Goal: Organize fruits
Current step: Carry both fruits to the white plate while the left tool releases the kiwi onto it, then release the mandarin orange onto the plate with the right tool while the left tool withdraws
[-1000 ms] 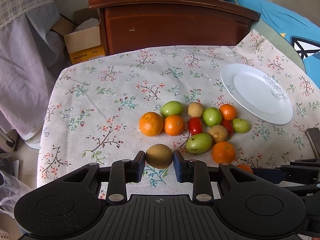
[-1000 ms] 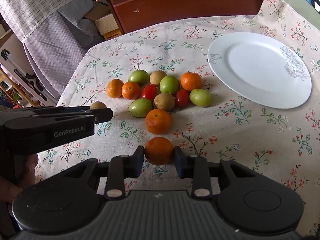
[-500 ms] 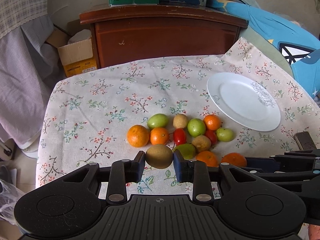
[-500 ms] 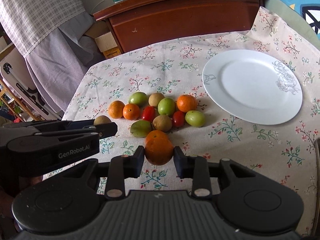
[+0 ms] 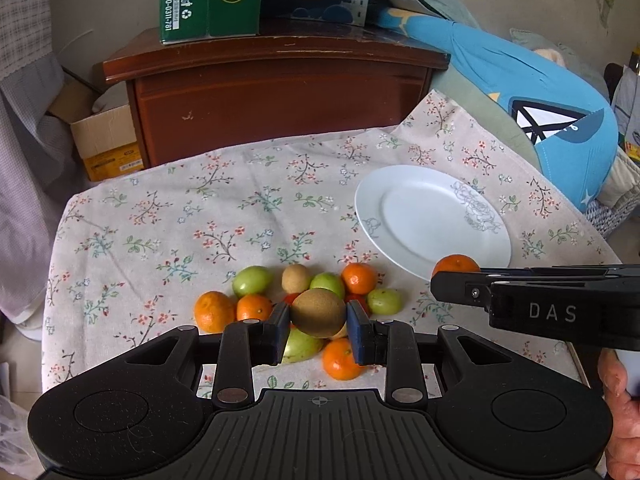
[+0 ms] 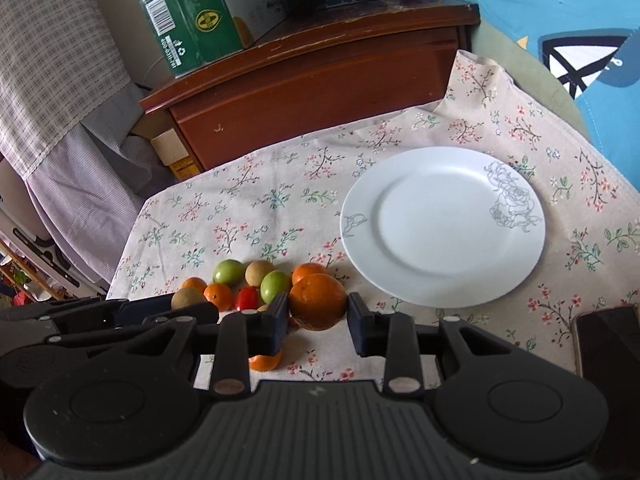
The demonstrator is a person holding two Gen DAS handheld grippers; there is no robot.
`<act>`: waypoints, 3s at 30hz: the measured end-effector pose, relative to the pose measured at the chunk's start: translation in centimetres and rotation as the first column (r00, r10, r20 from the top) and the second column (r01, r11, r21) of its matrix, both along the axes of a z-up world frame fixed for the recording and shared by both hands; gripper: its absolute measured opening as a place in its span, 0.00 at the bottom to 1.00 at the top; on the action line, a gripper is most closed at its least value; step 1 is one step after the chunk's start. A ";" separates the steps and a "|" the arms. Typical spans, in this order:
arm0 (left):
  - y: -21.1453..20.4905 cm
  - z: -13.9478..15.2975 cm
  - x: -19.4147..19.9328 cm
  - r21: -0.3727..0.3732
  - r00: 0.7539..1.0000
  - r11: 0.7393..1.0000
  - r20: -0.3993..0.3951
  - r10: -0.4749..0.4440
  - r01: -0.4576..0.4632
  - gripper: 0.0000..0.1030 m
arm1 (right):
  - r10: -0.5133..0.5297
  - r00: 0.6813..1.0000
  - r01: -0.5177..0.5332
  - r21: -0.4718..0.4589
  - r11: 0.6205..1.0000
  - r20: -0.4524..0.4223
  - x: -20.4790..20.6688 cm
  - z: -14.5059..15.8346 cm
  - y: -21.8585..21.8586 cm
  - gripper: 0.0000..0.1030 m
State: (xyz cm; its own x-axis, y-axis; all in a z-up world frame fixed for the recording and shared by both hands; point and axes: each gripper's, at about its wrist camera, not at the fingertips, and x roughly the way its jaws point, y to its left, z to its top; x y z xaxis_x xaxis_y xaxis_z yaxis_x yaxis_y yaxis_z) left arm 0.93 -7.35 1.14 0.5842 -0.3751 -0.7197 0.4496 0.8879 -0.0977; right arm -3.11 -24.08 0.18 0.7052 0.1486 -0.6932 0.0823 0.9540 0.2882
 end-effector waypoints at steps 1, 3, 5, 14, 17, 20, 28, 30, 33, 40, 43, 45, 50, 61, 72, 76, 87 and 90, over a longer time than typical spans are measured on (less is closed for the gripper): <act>-0.2 0.1 0.1 -0.007 1.000 1.000 -0.003 -0.008 0.008 0.27 | -0.010 1.000 0.010 0.003 1.000 0.002 0.1 0.1 -0.5 0.31; -0.8 0.3 0.4 -0.018 1.000 1.000 -0.008 -0.023 0.023 0.27 | -0.026 1.000 0.026 0.017 1.000 -0.005 0.2 0.1 -1.4 0.31; -1.5 0.3 0.8 -0.021 0.999 0.999 -0.009 -0.040 0.040 0.27 | -0.041 0.999 0.041 0.021 0.999 -0.009 0.4 0.0 -2.2 0.31; -4.6 0.2 2.8 -0.059 0.994 0.992 -0.014 -0.112 0.111 0.27 | -0.072 0.997 0.072 -0.004 0.997 -0.014 1.8 -0.6 -5.5 0.31; -6.1 -0.2 3.8 -0.057 0.990 0.989 -0.011 -0.139 0.138 0.27 | -0.088 0.996 0.088 -0.012 0.996 -0.027 2.6 -1.2 -6.3 0.31; -7.3 -0.6 4.7 -0.058 0.986 0.985 -0.010 -0.165 0.164 0.27 | -0.115 0.992 0.117 0.029 0.993 -0.056 3.3 -2.1 -7.5 0.31; -9.6 -2.9 6.8 -0.068 0.982 0.981 -0.050 -0.183 0.180 0.27 | -0.167 0.981 0.173 0.052 0.984 -0.096 4.6 -3.9 -9.2 0.31; -10.2 -3.5 7.2 -0.068 0.980 0.981 -0.060 -0.188 0.184 0.27 | -0.170 0.981 0.176 0.059 0.983 -0.098 4.8 -4.1 -9.4 0.31; -10.8 -4.2 7.5 -0.062 0.980 0.980 -0.052 -0.191 0.188 0.28 | -0.176 0.979 0.181 0.043 0.983 -0.101 5.3 -4.4 -9.6 0.32; -10.6 -5.0 8.2 -0.042 0.988 0.988 -0.030 -0.149 0.148 0.41 | -0.239 0.968 0.245 0.068 0.967 -0.081 5.7 -4.2 -11.5 0.34; -9.8 -5.2 8.7 -0.026 0.995 0.995 -0.013 -0.100 0.099 0.48 | -0.291 0.955 0.292 0.012 0.956 -0.052 5.8 -3.8 -12.3 0.37; -9.4 -5.5 9.2 -0.026 0.996 0.996 -0.029 -0.082 0.081 0.48 | -0.336 0.941 0.335 -0.026 0.942 -0.034 5.8 -3.7 -12.8 0.42; -9.2 -6.6 9.3 0.004 0.997 0.998 -0.043 -0.069 0.070 0.51 | -0.401 0.913 0.399 -0.049 0.916 -0.072 6.2 -4.7 -14.0 0.43; -8.3 -6.8 9.3 0.008 0.999 0.999 -0.029 -0.038 0.039 0.67 | -0.357 0.929 0.353 -0.056 0.934 -0.099 7.4 -5.5 -13.3 0.55; -5.9 -6.5 8.9 0.019 1.000 1.000 -0.031 0.004 -0.003 0.67 | -0.276 0.958 0.264 -0.126 0.956 -0.083 8.0 -5.8 -11.3 0.55; -4.9 -6.1 8.5 0.038 0.999 0.999 -0.022 0.023 -0.022 0.67 | -0.243 0.967 0.233 -0.119 0.965 -0.082 8.2 -5.9 -10.4 0.55; -4.1 -5.2 5.9 0.076 1.000 0.997 0.008 0.013 -0.014 0.76 | -0.186 0.979 0.176 -0.108 0.978 -0.086 8.2 -6.1 -8.1 0.55; -3.9 -5.1 5.0 0.082 1.000 0.996 0.016 0.018 -0.019 0.78 | -0.170 0.981 0.160 -0.111 0.981 -0.089 8.1 -6.1 -7.5 0.55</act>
State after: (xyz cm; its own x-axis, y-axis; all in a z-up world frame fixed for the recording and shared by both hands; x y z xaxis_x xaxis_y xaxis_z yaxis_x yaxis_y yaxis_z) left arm 5.93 -11.22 -3.93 0.6017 -0.3041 -0.7386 0.4337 0.9009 -0.0176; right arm 5.01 -31.62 -5.89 0.6424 -0.0401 -0.7653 0.2642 0.9490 0.1721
